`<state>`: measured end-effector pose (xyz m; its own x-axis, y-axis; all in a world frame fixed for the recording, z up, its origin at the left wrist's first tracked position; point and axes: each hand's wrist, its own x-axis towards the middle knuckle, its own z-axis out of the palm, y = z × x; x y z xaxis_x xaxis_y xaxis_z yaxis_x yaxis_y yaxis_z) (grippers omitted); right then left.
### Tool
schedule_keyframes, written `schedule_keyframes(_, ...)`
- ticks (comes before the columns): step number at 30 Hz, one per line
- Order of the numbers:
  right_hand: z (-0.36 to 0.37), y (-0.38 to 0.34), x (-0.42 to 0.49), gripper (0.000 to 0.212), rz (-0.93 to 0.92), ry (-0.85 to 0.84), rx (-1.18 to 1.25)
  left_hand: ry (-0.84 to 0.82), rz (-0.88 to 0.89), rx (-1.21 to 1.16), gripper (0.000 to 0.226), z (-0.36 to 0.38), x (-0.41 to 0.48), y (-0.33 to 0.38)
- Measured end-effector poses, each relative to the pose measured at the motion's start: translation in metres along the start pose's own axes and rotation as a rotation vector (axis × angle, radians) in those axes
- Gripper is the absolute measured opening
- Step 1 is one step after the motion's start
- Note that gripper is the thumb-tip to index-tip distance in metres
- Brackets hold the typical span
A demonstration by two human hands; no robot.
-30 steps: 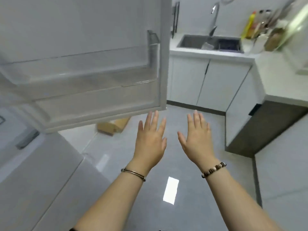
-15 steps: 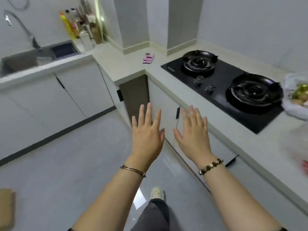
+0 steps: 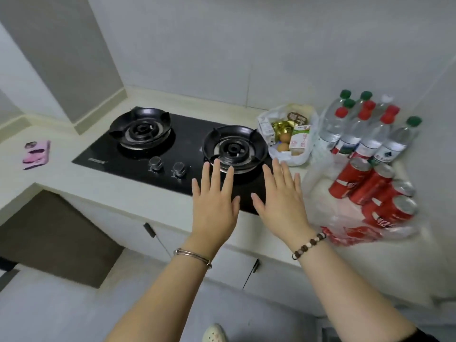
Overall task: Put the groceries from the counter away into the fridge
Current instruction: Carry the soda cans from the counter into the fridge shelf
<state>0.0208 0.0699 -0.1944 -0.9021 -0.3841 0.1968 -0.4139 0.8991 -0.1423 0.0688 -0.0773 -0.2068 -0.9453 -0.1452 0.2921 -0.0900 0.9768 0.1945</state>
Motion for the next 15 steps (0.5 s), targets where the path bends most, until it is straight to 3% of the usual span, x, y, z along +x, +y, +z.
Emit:
schedule_keyframes(7, -0.006, 0.093, 0.000, 0.068, 0.243, 0.047, -0.062, -0.063, 0.220, -0.094, 0.063, 0.037, 0.062, 0.073)
schedule_keyframes(15, -0.015, 0.190, -0.003, 0.076, 0.502, 0.049, -0.097, -0.166, 0.308, -0.221, 0.068, 0.074, 0.106, 0.155)
